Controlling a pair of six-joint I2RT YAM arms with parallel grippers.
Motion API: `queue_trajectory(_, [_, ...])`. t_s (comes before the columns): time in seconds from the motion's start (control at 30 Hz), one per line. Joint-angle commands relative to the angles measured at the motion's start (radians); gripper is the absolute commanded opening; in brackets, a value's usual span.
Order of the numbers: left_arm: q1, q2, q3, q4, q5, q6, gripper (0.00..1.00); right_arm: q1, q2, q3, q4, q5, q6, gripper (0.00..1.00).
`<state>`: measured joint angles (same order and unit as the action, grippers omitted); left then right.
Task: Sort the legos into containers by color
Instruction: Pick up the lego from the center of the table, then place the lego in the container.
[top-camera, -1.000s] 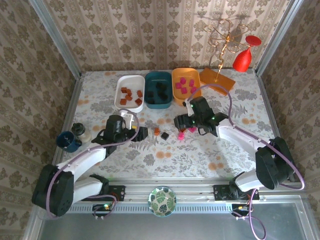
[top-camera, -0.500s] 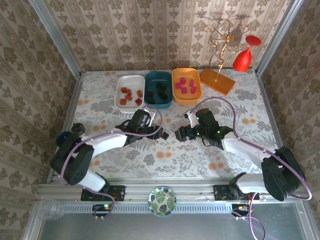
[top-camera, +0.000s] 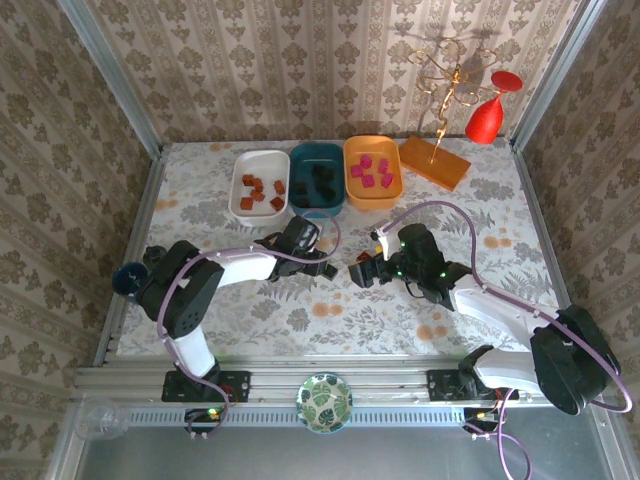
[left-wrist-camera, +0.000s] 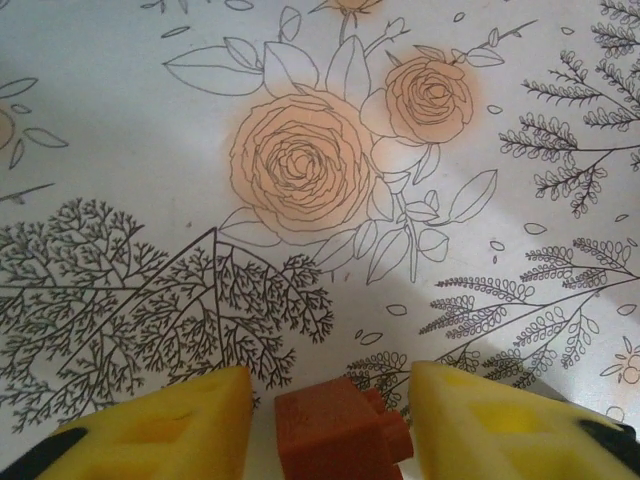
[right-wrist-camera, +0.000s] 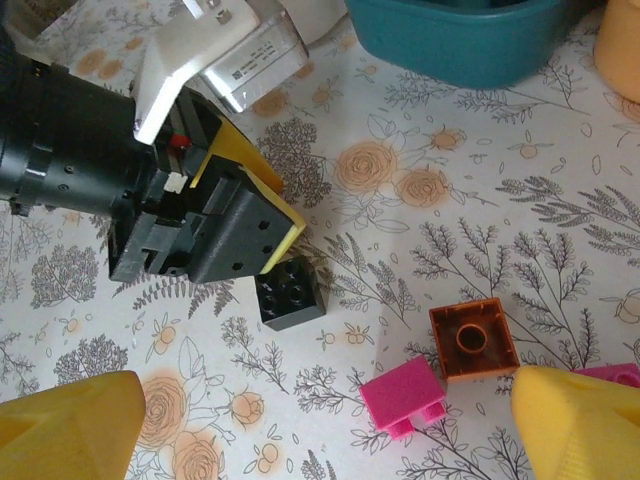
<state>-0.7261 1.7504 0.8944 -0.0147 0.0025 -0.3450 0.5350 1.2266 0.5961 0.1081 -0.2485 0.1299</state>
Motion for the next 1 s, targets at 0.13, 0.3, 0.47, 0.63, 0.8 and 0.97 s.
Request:
queue_trajectory(0.13, [-0.006, -0.007, -0.01, 0.005, -0.042, -0.007, 0.35, 0.005, -0.01, -0.018, 0.033, -0.009, -0.001, 0.95])
queue_trajectory(0.3, [0.006, -0.098, -0.073, 0.046, -0.088, -0.02, 0.29, 0.005, -0.004, -0.013, 0.033, -0.01, 0.004, 0.95])
queue_trajectory(0.47, [0.1, -0.26, -0.114, 0.039, -0.091, 0.001, 0.28, 0.01, -0.017, -0.016, 0.043, -0.004, 0.012, 0.96])
queue_trajectory(0.63, [0.254, -0.336, -0.058, 0.023, -0.047, 0.024, 0.28, 0.011, -0.013, -0.019, 0.061, -0.009, 0.026, 0.95])
queue_trajectory(0.8, [0.387, -0.225, 0.084, 0.038, 0.004, 0.028, 0.29, 0.025, -0.008, -0.011, 0.09, -0.031, 0.063, 0.95])
queue_trajectory(0.97, [0.447, 0.004, 0.281, 0.036, 0.049, 0.019, 0.29, 0.056, -0.012, 0.01, 0.074, -0.017, 0.071, 0.95])
